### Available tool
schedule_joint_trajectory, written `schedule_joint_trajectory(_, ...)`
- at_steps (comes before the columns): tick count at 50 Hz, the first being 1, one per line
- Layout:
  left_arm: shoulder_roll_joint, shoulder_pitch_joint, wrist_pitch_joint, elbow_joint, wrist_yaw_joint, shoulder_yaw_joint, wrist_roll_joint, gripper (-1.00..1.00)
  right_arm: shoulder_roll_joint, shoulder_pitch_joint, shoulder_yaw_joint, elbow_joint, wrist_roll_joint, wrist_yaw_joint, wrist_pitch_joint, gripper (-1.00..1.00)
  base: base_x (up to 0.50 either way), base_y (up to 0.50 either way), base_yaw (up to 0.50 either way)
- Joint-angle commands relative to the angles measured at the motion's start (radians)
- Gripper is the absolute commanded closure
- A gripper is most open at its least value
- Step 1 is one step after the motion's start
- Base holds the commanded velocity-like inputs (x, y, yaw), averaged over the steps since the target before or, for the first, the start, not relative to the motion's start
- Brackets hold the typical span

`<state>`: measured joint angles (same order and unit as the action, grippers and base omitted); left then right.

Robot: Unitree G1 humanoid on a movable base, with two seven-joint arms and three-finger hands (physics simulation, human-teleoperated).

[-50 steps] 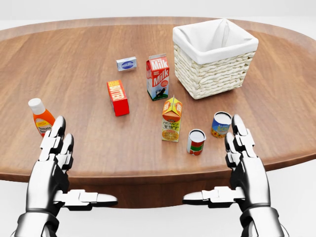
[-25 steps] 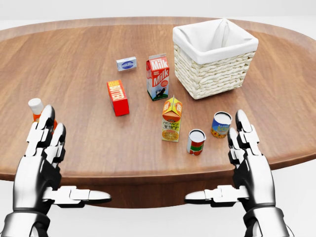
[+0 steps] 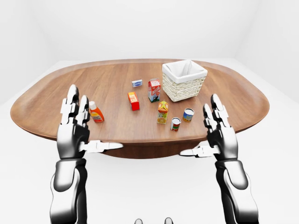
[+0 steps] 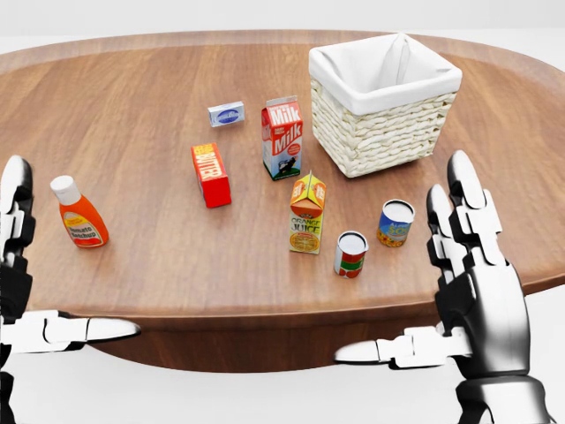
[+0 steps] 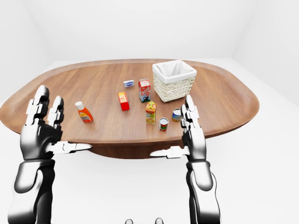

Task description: Pick up the orange juice, and put it in the basket.

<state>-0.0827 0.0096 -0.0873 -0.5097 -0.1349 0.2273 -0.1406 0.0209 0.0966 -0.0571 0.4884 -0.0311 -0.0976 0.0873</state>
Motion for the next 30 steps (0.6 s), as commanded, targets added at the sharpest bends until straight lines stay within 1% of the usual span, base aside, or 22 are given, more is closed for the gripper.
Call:
schedule_joint_trajectory(1,-0.050,-0.028,0.000,-0.092,-0.045,0.096,-0.032,-1.00,-0.004,0.031,0.021,0.246,0.037,-0.014,0.000,-1.00,0.00,0.00,0.00)
schedule_joint_trajectory(2,-0.049,-0.028,0.000,-0.093,-0.047,0.098,-0.031,-1.00,-0.005,0.031,0.021,0.248,0.037,-0.015,0.000,-1.00,0.00,0.00,0.00)
schedule_joint_trajectory(3,-0.063,-0.026,0.000,-0.105,-0.064,0.107,-0.028,-1.00,-0.002,0.033,0.024,0.269,0.056,-0.012,0.000,-1.00,0.00,0.00,0.00)
schedule_joint_trajectory(4,-0.064,-0.029,0.000,-0.105,-0.069,0.114,-0.025,-1.00,-0.007,0.032,0.019,0.280,0.049,-0.014,0.000,-1.00,0.00,0.00,0.00)
schedule_joint_trajectory(6,-0.077,-0.027,0.000,-0.098,-0.088,0.117,0.010,-1.00,-0.007,0.034,0.019,0.305,0.049,-0.020,0.000,-1.00,0.00,0.00,0.00)
schedule_joint_trajectory(8,-0.074,-0.043,0.000,-0.099,-0.089,0.129,0.013,-1.00,-0.009,0.029,0.010,0.323,0.044,-0.022,0.000,-1.00,0.00,0.00,0.00)
schedule_joint_trajectory(10,-0.067,-0.044,0.000,-0.115,-0.086,0.146,0.001,-1.00,-0.007,0.028,0.010,0.362,0.054,-0.023,0.000,-1.00,0.00,0.00,0.00)
schedule_joint_trajectory(17,-0.092,-0.066,0.000,-0.119,-0.080,0.201,-0.047,-1.00,-0.007,0.037,0.017,0.451,0.071,-0.036,0.000,-1.00,0.00,0.00,0.00)
schedule_joint_trajectory(20,-0.105,-0.065,0.000,-0.129,-0.084,0.216,-0.063,-1.00,-0.009,0.041,0.022,0.469,0.079,-0.039,0.000,-1.00,0.00,0.00,0.00)
schedule_joint_trajectory(23,-0.104,-0.076,0.000,-0.127,-0.070,0.243,-0.105,-1.00,-0.009,0.042,0.029,0.475,0.089,-0.041,0.000,-1.00,0.00,0.00,0.00)
schedule_joint_trajectory(24,-0.106,-0.076,0.000,-0.127,-0.068,0.243,-0.108,-1.00,-0.010,0.042,0.029,0.474,0.089,-0.042,0.000,-1.00,0.00,0.00,0.00)
schedule_joint_trajectory(26,-0.113,-0.062,0.000,-0.120,-0.066,0.213,-0.068,-1.00,-0.010,0.034,0.035,0.485,0.093,-0.041,0.000,-1.00,0.00,0.00,0.00)
schedule_joint_trajectory(28,-0.101,-0.069,0.000,-0.128,-0.069,0.236,-0.112,-1.00,-0.009,0.034,0.039,0.491,0.096,-0.043,0.000,-1.00,0.00,0.00,0.00)
schedule_joint_trajectory(29,-0.105,-0.072,0.000,-0.123,-0.059,0.241,-0.118,-1.00,-0.008,0.038,0.044,0.490,0.099,-0.044,0.000,-1.00,0.00,0.00,0.00)
schedule_joint_trajectory(30,-0.112,-0.070,0.000,-0.112,-0.049,0.232,-0.100,-1.00,-0.007,0.041,0.047,0.485,0.106,-0.044,0.000,-1.00,0.00,0.00,0.00)
